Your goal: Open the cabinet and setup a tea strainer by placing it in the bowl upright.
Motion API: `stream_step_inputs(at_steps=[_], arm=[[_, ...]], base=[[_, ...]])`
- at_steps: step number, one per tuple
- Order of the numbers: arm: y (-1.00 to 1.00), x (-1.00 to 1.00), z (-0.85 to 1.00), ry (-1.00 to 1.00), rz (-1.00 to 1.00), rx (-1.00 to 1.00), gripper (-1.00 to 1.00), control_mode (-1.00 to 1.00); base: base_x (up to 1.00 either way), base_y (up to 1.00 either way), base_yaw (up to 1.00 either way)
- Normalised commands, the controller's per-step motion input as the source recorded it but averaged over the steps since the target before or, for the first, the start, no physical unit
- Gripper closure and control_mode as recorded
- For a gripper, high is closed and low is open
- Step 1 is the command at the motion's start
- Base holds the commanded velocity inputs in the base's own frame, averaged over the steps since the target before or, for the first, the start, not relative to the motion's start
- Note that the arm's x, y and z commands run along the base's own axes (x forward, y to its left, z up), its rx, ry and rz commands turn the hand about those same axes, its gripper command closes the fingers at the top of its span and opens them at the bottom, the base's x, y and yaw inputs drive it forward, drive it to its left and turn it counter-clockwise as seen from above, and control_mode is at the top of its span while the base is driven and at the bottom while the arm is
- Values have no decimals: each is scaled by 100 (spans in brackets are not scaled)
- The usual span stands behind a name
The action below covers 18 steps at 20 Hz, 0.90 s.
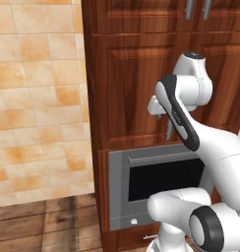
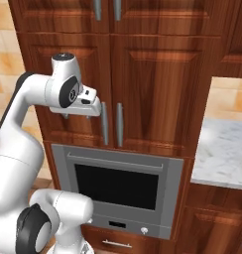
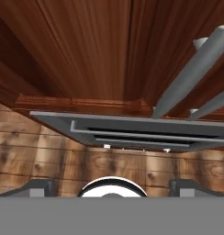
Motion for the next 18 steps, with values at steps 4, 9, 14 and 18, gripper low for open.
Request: stream_step_inputs(at_steps=[4,9,14,18], arm=[[0,0,0,0,0,0,-100,100],[0,0,0,0,0,0,-100,100],[0,0,0,0,0,0,-100,100],[0,0,0,0,0,0,-100,100]], base=[[-26,-23,0],[-12,-30,0],[-19,-40,0],[-22,-36,0]])
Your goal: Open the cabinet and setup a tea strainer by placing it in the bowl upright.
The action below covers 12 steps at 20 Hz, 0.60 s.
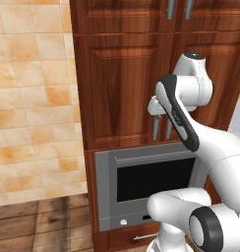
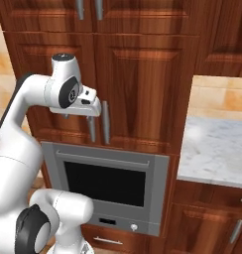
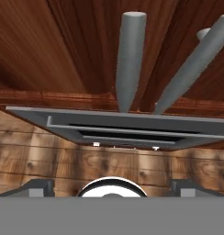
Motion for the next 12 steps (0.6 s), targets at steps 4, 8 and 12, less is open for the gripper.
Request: stream_step_inputs(at_steps=[4,8,12], arm=[[0,0,0,0,0,0,-100,100],[0,0,0,0,0,0,-100,100],[0,0,0,0,0,0,-100,100]], base=[[-28,-38,0],[-26,-39,0],[-19,-29,0]])
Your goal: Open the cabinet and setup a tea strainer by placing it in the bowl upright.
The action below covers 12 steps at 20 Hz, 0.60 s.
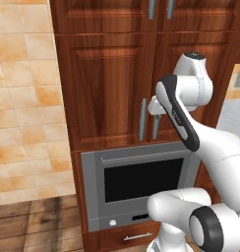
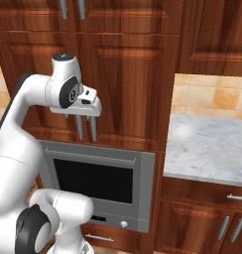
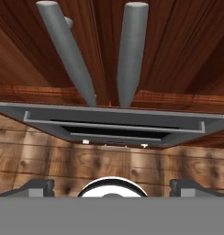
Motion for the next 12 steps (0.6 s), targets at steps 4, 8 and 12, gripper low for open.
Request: stream_step_inputs(at_steps=[4,8,12], arm=[[0,0,0,0,0,0,-100,100],[0,0,0,0,0,0,-100,100],[0,0,0,-1,0,0,-100,-100]], base=[[-2,-2,0],[-8,0,0],[-2,0,0]])
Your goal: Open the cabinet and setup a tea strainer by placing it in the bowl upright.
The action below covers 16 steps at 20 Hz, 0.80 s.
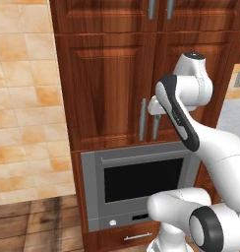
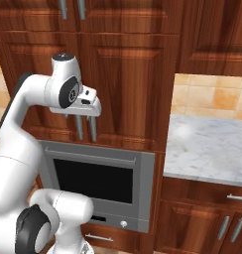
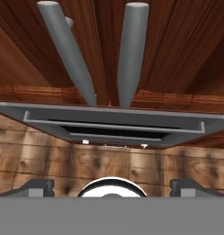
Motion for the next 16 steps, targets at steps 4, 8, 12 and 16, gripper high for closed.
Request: stream_step_inputs(at_steps=[4,8,12,16], arm=[[7,18,-13,-20,-3,-1,-100,-100],[0,54,-40,-30,-7,0,-100,-100],[0,49,-33,-17,-8,0,-100,-100],[-12,57,-17,-2,-11,-3,-100,-100]], base=[[0,0,0],[0,0,0],[0,0,0],[0,0,0]])
